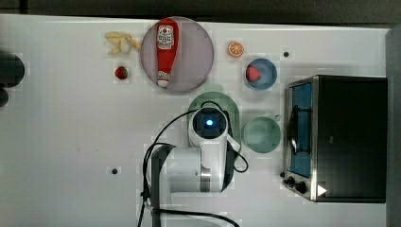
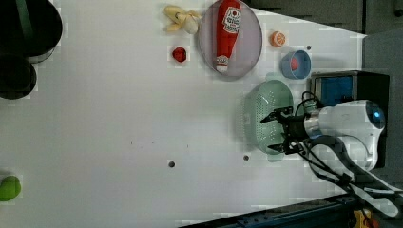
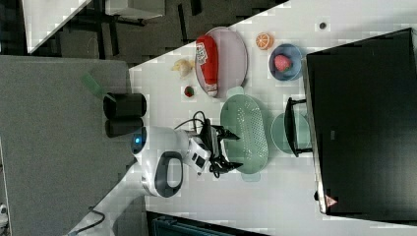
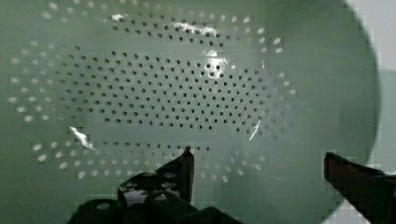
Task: Drag strainer right to left.
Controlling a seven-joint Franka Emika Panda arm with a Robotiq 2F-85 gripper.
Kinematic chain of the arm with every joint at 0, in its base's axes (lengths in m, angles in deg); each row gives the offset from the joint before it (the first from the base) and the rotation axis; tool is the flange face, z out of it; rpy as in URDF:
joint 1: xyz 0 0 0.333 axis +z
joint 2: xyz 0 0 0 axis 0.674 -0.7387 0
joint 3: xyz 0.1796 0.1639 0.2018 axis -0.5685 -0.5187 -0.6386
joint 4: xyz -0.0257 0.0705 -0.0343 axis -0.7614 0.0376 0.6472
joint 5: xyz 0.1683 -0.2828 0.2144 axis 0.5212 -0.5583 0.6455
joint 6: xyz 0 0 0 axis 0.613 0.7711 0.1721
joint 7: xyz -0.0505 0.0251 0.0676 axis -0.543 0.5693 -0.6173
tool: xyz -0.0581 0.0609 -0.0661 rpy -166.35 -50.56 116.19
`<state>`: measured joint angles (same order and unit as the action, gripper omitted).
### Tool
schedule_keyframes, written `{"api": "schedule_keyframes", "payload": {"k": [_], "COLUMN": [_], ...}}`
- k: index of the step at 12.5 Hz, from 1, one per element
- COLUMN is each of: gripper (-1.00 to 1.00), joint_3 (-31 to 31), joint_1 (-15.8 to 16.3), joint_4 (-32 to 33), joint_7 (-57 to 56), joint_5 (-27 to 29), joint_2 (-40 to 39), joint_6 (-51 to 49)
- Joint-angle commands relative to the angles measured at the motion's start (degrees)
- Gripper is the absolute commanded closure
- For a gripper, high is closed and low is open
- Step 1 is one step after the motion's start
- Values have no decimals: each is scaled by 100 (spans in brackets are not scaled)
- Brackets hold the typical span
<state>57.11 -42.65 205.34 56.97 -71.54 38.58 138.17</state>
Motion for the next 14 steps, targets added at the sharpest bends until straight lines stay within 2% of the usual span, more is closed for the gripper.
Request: {"api": "schedule_keyframes", "payload": {"k": [1,5,8,14], "gripper": [-100,-100,-100,-100], "joint_3": [-34,-29,-37,-71], "joint_1": [88,180,319,1009], "joint_4": [-110,-100,-101,-148], "joint_7": [683,695,981,1510], "joint_5": [-2,5,14,14], "joint_2": [-80,-629,-729,-738], "joint_6": [670,1148,1229,1262]}}
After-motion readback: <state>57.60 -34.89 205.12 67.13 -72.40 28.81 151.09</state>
